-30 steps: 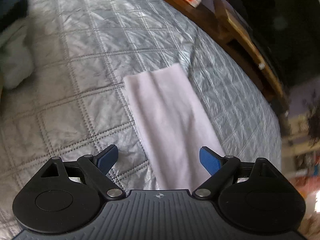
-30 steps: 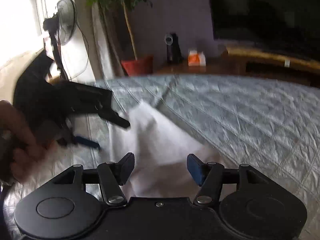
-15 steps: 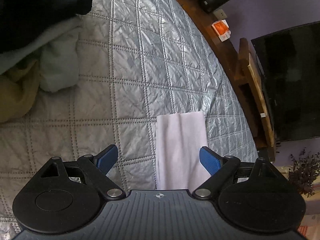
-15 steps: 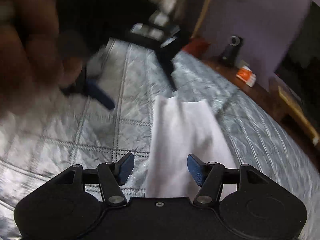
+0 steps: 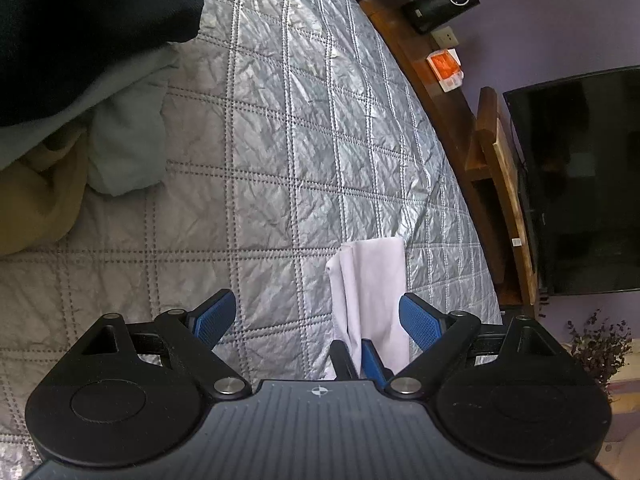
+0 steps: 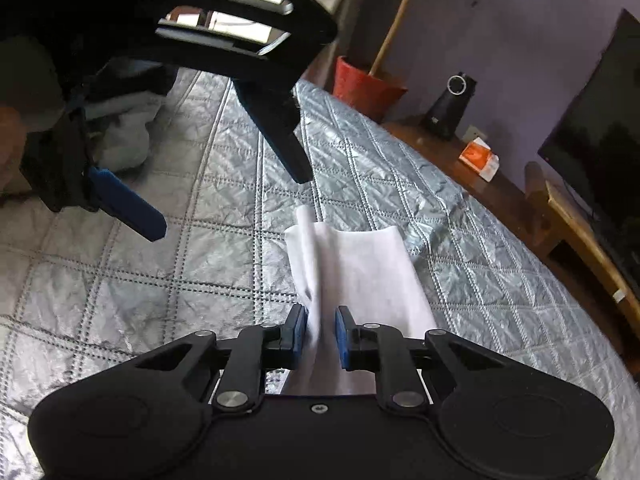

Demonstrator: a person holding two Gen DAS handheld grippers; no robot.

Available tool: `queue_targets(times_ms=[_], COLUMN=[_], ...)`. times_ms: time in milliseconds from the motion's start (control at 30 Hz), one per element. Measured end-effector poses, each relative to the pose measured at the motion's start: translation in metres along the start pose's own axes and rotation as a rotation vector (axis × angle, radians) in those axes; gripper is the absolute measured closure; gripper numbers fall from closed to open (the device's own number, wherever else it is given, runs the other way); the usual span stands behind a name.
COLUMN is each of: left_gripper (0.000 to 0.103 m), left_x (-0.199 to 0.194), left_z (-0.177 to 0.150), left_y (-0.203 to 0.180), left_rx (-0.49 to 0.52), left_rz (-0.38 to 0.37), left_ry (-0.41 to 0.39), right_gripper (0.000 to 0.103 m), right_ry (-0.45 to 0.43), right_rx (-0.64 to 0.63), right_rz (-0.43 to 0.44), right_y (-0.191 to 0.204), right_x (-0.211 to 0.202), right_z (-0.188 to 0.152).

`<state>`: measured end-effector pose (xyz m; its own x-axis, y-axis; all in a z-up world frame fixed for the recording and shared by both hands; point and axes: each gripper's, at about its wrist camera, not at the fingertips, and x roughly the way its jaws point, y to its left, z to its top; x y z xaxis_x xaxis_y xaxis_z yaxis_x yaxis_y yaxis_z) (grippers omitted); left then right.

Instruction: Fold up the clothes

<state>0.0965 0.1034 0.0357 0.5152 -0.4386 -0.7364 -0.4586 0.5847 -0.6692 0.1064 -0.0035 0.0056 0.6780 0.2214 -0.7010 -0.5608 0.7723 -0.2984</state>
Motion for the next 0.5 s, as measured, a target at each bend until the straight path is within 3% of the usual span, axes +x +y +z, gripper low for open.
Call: queue_targets(times_ms=[233, 500], left_gripper=[0.011, 0.011], left_x=[0.009, 0.024], left_z=[-0.001, -0.003], left_y=[0.000, 0.004], left_rx=[-0.014, -0.063], left_rz=[-0.064, -0.120], left_ry=[0.051, 0.106], right_gripper=[0.089, 0.089], right_ry=[-0.059, -0.082], right_rx=[0.166, 0.190], right_rz=[0.064, 0.083], right_y=[-0.019, -0.027], right_x=[-0.015, -0.031], right_z=[-0.001, -0.005])
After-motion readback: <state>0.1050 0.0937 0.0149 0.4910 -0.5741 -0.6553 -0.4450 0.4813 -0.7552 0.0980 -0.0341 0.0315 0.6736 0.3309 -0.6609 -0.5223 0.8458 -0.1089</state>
